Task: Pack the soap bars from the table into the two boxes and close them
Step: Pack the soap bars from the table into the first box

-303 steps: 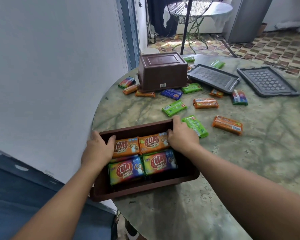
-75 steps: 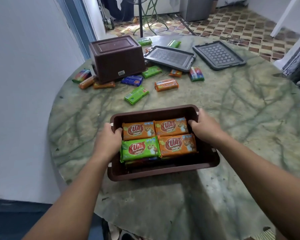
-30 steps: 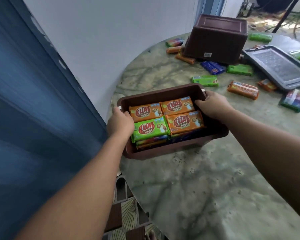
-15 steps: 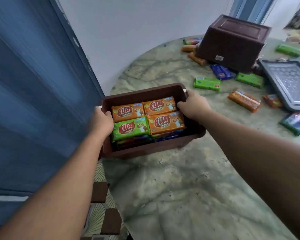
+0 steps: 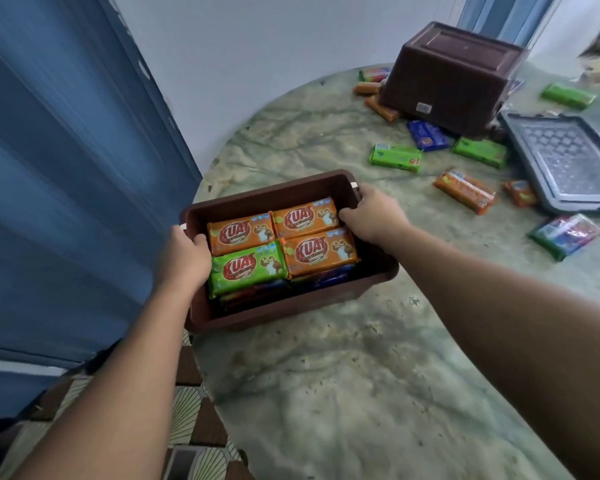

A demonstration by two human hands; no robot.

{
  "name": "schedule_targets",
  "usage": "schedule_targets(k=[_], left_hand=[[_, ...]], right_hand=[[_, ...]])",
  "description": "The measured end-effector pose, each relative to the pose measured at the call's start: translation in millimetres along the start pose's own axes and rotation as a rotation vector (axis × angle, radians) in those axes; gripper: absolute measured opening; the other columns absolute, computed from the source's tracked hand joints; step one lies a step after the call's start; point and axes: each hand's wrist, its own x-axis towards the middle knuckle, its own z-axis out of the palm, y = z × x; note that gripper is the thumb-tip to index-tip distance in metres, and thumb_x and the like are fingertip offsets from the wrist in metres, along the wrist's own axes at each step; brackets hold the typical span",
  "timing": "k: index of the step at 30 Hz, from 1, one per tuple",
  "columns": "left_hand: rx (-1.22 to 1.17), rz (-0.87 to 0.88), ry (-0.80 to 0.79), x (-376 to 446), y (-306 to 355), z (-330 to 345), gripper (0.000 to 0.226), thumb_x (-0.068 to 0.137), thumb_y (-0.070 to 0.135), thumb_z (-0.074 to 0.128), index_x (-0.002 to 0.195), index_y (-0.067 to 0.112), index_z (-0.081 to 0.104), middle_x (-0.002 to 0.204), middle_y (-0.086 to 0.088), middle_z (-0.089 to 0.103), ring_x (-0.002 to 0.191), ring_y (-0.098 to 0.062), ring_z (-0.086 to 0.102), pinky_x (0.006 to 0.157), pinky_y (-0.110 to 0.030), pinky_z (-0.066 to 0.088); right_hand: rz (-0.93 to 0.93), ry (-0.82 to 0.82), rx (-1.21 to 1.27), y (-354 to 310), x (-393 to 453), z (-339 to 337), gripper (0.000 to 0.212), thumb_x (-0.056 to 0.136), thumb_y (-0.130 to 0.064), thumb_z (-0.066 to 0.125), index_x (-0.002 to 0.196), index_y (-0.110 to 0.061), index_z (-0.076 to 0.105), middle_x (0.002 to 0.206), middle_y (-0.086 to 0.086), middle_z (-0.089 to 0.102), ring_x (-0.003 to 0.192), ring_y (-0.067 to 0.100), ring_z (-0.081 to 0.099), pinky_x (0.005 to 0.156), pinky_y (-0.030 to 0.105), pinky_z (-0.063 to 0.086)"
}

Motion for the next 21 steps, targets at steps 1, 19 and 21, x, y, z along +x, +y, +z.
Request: schedule_targets(k=[1,19,21], left_hand=[[0.005,-0.007,-0.001,-3.6,-0.1,0.9,0.043,0.107,0.034,0.043,0.141,0.008,0.043,0.138,-0.018,0.055,0.123,-0.042,0.053,0.082,-0.041,0.034],[-0.039,-0.211,0.146,-205.7,38.7,61.9,0.044,0.106,0.033,0.045,0.142,0.007,0.046,0.132,-0.022,0.06,0.121,-0.042,0.055,0.086,-0.042,0.04],[-0.027,-0.23,0.15,-227.6,47.5,65.6,0.042,0.107,0.032,0.044,0.141,0.007,0.046,0.131,-0.021,0.06,0.119,-0.042,0.056,0.08,-0.039,0.035]], right_hand=[[-0.003,-0.006,0.006,1.8,-1.9,-1.4,0.034,0.092,-0.031,0.063,0.125,-0.023,0.059,0.103,-0.002,0.066,0.088,0.021,0.062,0.067,0.029,0.045],[-0.199,-0.187,-0.078,115.9,-54.2,-91.7,0.037,0.094,-0.032,0.063,0.129,-0.021,0.058,0.096,-0.003,0.061,0.075,0.015,0.053,0.054,0.024,0.035],[-0.193,-0.197,-0.077,125.5,-59.8,-99.1,0.037,0.094,-0.032,0.063,0.128,-0.021,0.058,0.1,-0.002,0.065,0.076,0.014,0.055,0.056,0.025,0.038]])
